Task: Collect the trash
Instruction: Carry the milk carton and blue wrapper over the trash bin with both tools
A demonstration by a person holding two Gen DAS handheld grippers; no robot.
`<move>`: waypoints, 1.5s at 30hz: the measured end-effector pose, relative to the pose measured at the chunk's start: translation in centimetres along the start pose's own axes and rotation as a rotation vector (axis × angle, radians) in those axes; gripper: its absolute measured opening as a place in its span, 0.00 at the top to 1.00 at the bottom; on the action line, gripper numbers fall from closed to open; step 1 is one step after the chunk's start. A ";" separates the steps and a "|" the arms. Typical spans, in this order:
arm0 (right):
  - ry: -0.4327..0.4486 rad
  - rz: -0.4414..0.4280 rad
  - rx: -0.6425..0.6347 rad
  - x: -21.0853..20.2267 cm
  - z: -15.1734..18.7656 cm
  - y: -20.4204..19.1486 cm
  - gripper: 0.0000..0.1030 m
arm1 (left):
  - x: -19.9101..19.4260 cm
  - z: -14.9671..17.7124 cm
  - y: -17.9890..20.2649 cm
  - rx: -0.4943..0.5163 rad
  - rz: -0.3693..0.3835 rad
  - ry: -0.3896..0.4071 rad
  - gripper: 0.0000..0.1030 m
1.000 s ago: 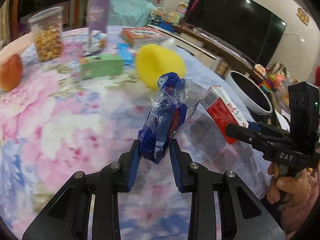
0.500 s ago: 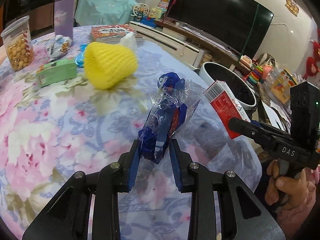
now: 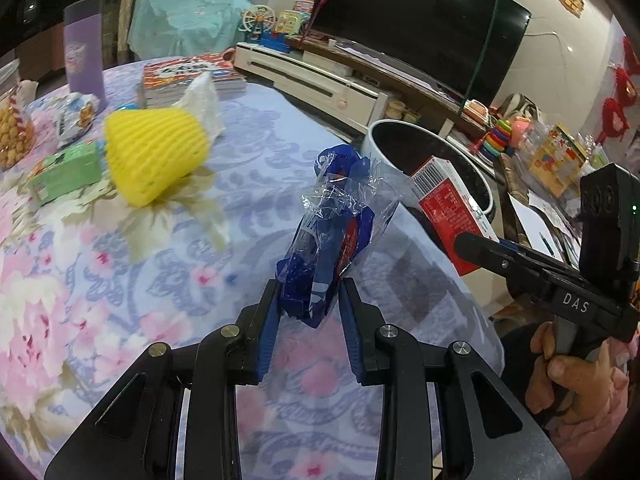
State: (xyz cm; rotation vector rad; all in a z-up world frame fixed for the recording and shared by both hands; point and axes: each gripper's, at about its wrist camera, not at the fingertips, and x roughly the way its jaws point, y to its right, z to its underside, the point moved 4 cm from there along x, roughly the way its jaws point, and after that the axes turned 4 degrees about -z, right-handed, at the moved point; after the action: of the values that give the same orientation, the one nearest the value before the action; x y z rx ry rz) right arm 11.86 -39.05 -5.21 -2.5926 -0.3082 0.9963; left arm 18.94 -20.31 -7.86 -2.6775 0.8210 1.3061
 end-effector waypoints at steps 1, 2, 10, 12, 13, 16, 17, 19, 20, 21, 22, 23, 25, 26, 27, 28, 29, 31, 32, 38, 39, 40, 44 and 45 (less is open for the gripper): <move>0.004 0.004 0.005 -0.3 -0.1 0.4 0.49 | 0.1 -0.2 0.3 0.006 0.003 -0.001 0.73; 0.008 0.009 0.010 -0.5 -0.1 0.8 0.49 | 0.3 -0.3 0.6 0.010 0.005 -0.001 0.73; 0.038 0.043 0.040 -2.0 -1.0 3.1 0.49 | 1.3 -1.4 3.1 0.051 0.027 -0.008 0.73; 0.045 0.052 0.046 -2.3 -1.2 3.7 0.49 | 1.5 -1.8 3.7 0.061 0.031 -0.010 0.73; 0.049 0.057 0.050 -2.4 -1.4 4.0 0.49 | 1.7 -2.0 4.1 0.067 0.033 -0.011 0.73; 0.055 0.070 0.061 -2.6 -1.9 4.8 0.49 | 2.1 -2.6 5.2 0.082 0.038 -0.011 0.73; 0.056 0.074 0.063 -2.6 -2.0 5.0 0.49 | 2.2 -2.8 5.5 0.086 0.039 -0.011 0.73; 0.058 0.081 0.067 -2.7 -2.4 5.5 0.49 | 2.5 -3.2 6.1 0.096 0.041 -0.013 0.73; 0.058 0.086 0.068 -2.7 -2.5 5.8 0.49 | 2.6 -3.4 6.4 0.099 0.042 -0.013 0.73; 0.058 0.092 0.071 -2.7 -2.7 6.1 0.49 | 2.8 -3.6 6.7 0.103 0.043 -0.015 0.73; 0.057 0.095 0.074 -2.6 -2.9 6.4 0.49 | 3.0 -3.8 7.0 0.106 0.043 -0.017 0.73; 0.056 0.097 0.076 -2.6 -3.1 6.6 0.49 | 3.2 -4.0 7.3 0.109 0.044 -0.019 0.73; 0.054 0.105 0.076 -2.5 -3.4 7.0 0.49 | 3.5 -4.5 7.6 0.115 0.045 -0.021 0.73; 0.054 0.107 0.074 -2.5 -3.6 7.2 0.49 | 3.7 -4.7 7.8 0.118 0.044 -0.022 0.73; 0.052 0.110 0.072 -2.4 -3.7 7.4 0.49 | 3.8 -4.9 7.9 0.121 0.043 -0.024 0.73; 0.051 0.113 0.072 -2.4 -3.9 7.6 0.49 | 4.0 -5.2 8.1 0.124 0.042 -0.025 0.73; 0.050 0.115 0.072 -2.4 -4.0 7.7 0.49 | 4.1 -5.4 8.2 0.128 0.042 -0.026 0.73; 0.048 0.120 0.074 -2.3 -4.3 8.1 0.49 | 4.4 -6.0 8.7 0.140 0.038 -0.027 0.73; 0.048 0.123 0.076 -2.3 -4.5 8.3 0.49 | 4.6 -6.3 8.9 0.148 0.034 -0.026 0.73; 0.046 0.136 0.077 -2.1 -5.3 9.2 0.49 | 5.7 -7.5 10.3 0.181 0.029 -0.038 0.73; 0.046 0.139 0.075 -2.1 -5.4 9.3 0.49 | 5.9 -7.7 10.6 0.184 0.029 -0.040 0.73; 0.045 0.143 0.074 -2.1 -5.5 9.4 0.49 | 6.1 -7.8 10.6 0.185 0.028 -0.041 0.73; 0.036 0.152 0.076 -1.8 -5.8 10.1 0.49 | 6.7 -8.3 11.0 0.184 0.030 -0.051 0.73; 0.035 0.154 0.077 -1.8 -5.9 10.3 0.49 | 6.9 -8.4 11.1 0.187 0.026 -0.053 0.73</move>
State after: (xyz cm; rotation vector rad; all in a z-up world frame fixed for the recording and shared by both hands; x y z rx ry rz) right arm 15.35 -50.44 -4.05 -2.5914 -0.0612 0.9921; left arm 23.12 -35.08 -5.58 -2.4863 0.9254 1.2331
